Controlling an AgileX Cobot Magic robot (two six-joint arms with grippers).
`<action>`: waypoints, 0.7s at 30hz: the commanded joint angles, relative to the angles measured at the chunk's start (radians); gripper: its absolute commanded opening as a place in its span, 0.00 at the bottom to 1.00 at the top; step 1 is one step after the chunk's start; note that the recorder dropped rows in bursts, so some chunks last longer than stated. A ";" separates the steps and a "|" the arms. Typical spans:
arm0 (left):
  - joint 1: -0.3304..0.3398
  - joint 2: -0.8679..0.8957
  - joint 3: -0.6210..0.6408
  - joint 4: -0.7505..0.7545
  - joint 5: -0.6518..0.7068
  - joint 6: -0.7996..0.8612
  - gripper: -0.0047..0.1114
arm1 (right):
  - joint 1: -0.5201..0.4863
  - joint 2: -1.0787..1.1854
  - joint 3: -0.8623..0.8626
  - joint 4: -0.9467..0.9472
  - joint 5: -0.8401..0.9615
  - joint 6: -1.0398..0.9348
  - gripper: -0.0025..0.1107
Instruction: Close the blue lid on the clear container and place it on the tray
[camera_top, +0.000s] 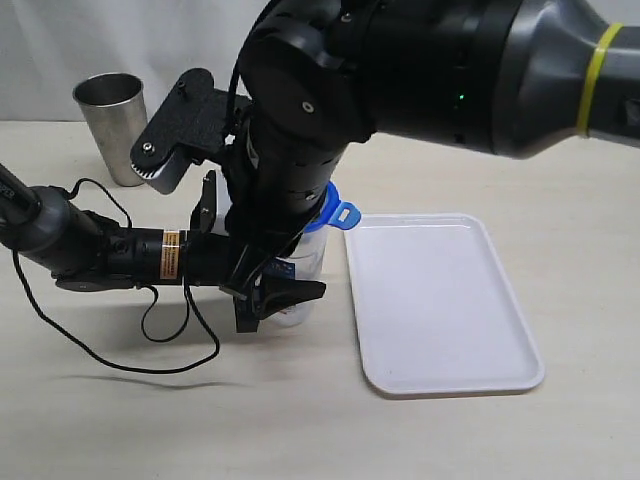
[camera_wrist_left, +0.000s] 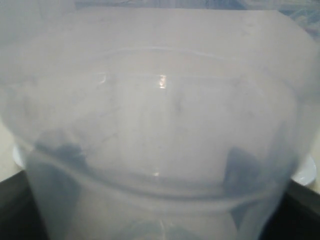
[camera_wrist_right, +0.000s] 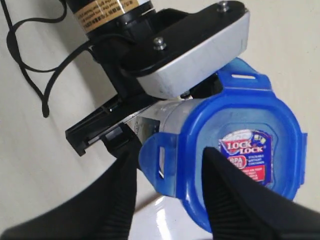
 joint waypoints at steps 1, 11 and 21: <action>0.002 -0.006 -0.003 0.002 -0.006 -0.008 0.04 | 0.001 0.017 0.003 -0.013 0.003 0.006 0.38; 0.002 -0.006 -0.003 -0.002 -0.006 -0.008 0.04 | 0.001 0.095 0.036 -0.156 -0.002 0.055 0.38; 0.002 -0.006 -0.003 0.000 -0.006 -0.008 0.04 | 0.001 0.113 0.199 -0.348 -0.089 0.139 0.32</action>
